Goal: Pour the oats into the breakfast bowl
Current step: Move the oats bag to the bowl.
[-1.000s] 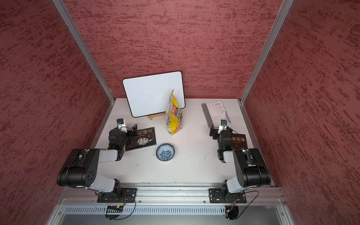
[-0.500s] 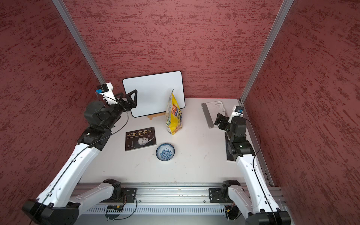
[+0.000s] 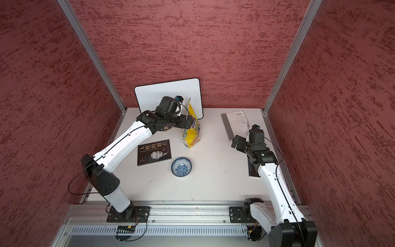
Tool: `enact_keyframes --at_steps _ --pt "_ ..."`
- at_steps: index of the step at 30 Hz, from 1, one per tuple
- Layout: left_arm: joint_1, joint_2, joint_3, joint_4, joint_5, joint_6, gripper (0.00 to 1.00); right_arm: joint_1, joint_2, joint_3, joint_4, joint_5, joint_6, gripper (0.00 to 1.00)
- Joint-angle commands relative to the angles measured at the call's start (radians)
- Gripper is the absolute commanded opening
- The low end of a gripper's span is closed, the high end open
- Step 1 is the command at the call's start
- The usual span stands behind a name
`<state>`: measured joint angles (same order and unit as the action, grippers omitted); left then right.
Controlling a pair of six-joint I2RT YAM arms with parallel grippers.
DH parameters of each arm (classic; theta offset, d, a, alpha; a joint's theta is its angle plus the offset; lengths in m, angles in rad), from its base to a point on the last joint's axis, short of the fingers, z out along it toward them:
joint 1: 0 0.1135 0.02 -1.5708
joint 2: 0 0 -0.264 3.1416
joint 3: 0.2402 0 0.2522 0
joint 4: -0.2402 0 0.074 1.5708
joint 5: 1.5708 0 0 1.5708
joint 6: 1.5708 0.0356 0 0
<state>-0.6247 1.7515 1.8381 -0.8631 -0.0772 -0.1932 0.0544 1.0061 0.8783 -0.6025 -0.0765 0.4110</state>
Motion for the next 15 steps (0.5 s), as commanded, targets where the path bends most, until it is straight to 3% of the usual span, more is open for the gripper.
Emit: enact_keyframes --at_steps 1,8,15 --pt "-0.009 0.070 0.098 -0.137 -0.074 0.039 0.92 -0.002 -0.020 0.020 -0.004 -0.021 0.029 0.99" --pt "-0.022 0.150 0.174 -0.182 -0.094 0.052 0.42 -0.002 -0.027 0.015 0.007 -0.030 0.042 0.99" --pt "-0.027 0.149 0.171 -0.178 -0.097 0.052 0.07 -0.002 -0.022 0.020 0.006 -0.039 0.046 0.99"
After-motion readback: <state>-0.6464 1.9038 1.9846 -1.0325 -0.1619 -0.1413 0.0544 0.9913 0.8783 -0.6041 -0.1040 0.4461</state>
